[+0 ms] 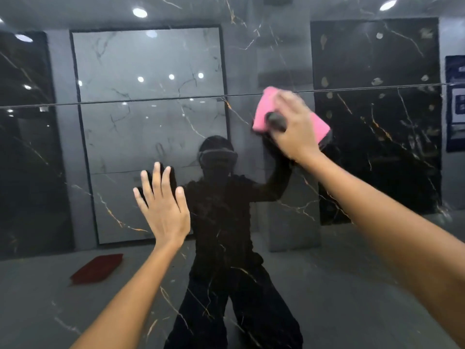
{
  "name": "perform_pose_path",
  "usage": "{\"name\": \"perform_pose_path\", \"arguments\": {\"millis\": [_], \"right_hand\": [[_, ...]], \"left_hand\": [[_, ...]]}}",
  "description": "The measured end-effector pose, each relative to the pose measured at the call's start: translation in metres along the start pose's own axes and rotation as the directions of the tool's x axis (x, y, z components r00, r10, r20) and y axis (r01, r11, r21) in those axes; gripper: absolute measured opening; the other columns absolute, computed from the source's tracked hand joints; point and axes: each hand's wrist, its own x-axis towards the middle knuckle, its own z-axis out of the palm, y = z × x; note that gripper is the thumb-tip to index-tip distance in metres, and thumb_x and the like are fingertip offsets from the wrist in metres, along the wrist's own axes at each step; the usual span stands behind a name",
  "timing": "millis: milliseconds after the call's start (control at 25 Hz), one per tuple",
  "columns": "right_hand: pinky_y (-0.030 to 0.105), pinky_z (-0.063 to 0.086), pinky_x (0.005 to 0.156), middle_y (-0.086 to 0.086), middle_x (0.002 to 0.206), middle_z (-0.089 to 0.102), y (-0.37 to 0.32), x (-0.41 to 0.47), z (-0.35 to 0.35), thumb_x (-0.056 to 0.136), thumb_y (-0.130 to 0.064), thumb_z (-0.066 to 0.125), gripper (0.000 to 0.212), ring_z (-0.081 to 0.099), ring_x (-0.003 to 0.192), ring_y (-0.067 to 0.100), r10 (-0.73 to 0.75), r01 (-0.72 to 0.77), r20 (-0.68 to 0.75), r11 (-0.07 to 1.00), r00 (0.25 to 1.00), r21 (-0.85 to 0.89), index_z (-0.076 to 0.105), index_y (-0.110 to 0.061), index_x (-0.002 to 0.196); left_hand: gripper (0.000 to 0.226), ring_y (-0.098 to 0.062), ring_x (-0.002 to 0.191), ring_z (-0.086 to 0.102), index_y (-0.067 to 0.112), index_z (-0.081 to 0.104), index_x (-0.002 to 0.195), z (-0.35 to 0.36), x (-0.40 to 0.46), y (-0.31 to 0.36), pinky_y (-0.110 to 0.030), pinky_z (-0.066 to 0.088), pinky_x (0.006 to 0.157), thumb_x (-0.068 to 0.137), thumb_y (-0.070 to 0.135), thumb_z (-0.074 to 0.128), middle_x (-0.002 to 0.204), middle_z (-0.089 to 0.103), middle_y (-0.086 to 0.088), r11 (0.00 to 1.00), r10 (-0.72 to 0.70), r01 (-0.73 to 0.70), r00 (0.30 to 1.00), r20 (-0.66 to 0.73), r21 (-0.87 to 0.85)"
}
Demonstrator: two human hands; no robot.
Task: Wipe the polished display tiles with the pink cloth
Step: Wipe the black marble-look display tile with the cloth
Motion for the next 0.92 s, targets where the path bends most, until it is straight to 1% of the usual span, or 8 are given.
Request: {"name": "perform_pose_path", "arguments": {"millis": [80, 200, 360, 400, 520, 680, 840, 920], "right_hand": [[0.033, 0.032, 0.108, 0.014, 0.134, 0.054, -0.013, 0.006, 0.01, 0.075, -0.01, 0.061, 0.055, 0.049, 0.124, 0.033, 0.279, -0.266, -0.143, 0.958, 0.95, 0.102, 0.057, -0.005, 0.13], [0.037, 0.027, 0.112, 0.017, 0.144, 0.045, -0.06, -0.091, 0.043, 0.079, -0.019, 0.058, 0.057, 0.041, 0.133, 0.035, -0.105, 0.088, 0.09, 0.98, 0.99, 0.178, 0.054, -0.002, 0.133], [0.045, 0.032, 0.113, 0.006, 0.151, 0.039, -0.076, -0.192, 0.026, 0.062, -0.012, 0.068, 0.082, 0.029, 0.142, 0.024, -0.741, 0.723, 0.59, 0.594, 0.321, 0.352, 0.046, -0.012, 0.142], [0.049, 0.038, 0.108, 0.008, 0.148, 0.042, -0.065, -0.17, 0.024, 0.061, -0.008, 0.069, 0.082, 0.034, 0.14, 0.026, -0.746, 0.722, 0.579, 0.595, 0.33, 0.355, 0.049, -0.012, 0.139], [0.054, 0.039, 0.105, 0.018, 0.141, 0.049, -0.042, -0.061, 0.025, 0.074, -0.009, 0.064, 0.058, 0.042, 0.134, 0.035, -0.269, 0.241, 0.278, 0.962, 0.922, 0.131, 0.057, -0.008, 0.131], [0.049, 0.036, 0.107, 0.02, 0.139, 0.05, -0.09, -0.089, 0.063, 0.075, -0.008, 0.066, 0.057, 0.042, 0.133, 0.036, 0.043, -0.059, 0.077, 0.976, 0.996, 0.211, 0.057, -0.004, 0.131], [0.046, 0.042, 0.105, 0.006, 0.147, 0.044, -0.138, -0.254, 0.042, 0.061, -0.012, 0.077, 0.084, 0.029, 0.141, 0.021, -0.685, 0.604, 0.597, 0.7, 0.418, 0.38, 0.048, -0.014, 0.14], [0.046, 0.046, 0.101, 0.009, 0.146, 0.046, -0.113, -0.216, 0.037, 0.064, -0.007, 0.07, 0.078, 0.039, 0.136, 0.027, -0.695, 0.631, 0.607, 0.679, 0.385, 0.376, 0.049, -0.014, 0.139]], "left_hand": [[0.059, -0.027, 0.151, -0.001, 0.014, 0.02, 0.154, 0.006, -0.015, -0.01, -0.053, 0.0, 0.12, 0.099, 0.032, 0.029, 0.164, 0.006, 0.0, 0.996, 0.027, -0.03, 0.999, 0.04, 0.078], [0.06, -0.028, 0.151, -0.002, 0.014, 0.009, 0.155, 0.013, -0.018, -0.012, -0.05, -0.004, 0.119, 0.1, 0.032, 0.026, 0.163, 0.002, 0.0, 0.994, 0.029, -0.033, 0.999, 0.037, 0.106], [0.059, -0.03, 0.15, 0.002, 0.015, 0.014, 0.156, 0.013, -0.021, -0.016, -0.049, -0.002, 0.119, 0.1, 0.031, 0.028, 0.164, 0.007, -0.003, 0.992, 0.042, -0.045, 0.999, 0.032, 0.117], [0.059, -0.029, 0.15, 0.002, 0.015, 0.015, 0.155, 0.013, -0.022, -0.015, -0.049, -0.002, 0.119, 0.101, 0.031, 0.028, 0.164, 0.008, -0.003, 0.992, 0.042, -0.045, 0.999, 0.031, 0.115], [0.057, -0.028, 0.151, 0.002, 0.015, 0.018, 0.155, 0.012, -0.023, -0.013, -0.047, -0.004, 0.12, 0.101, 0.03, 0.027, 0.163, 0.009, -0.002, 0.996, 0.029, -0.032, 0.999, 0.028, 0.08], [0.052, -0.027, 0.15, 0.006, 0.013, 0.036, 0.15, 0.004, -0.021, -0.022, -0.038, -0.009, 0.121, 0.1, 0.025, 0.024, 0.161, 0.02, -0.004, 0.98, 0.122, -0.116, 0.992, 0.025, -0.164], [0.05, -0.024, 0.15, 0.008, 0.016, 0.038, 0.147, -0.012, -0.062, -0.046, -0.042, -0.003, 0.121, 0.1, 0.026, 0.028, 0.161, 0.021, -0.001, 0.995, 0.03, -0.023, 0.997, 0.07, -0.102], [0.054, -0.023, 0.151, 0.001, 0.018, 0.026, 0.153, -0.012, -0.091, -0.067, -0.049, 0.0, 0.12, 0.1, 0.029, 0.029, 0.164, 0.007, 0.004, 0.997, 0.052, -0.058, 0.993, 0.109, 0.047]]}}
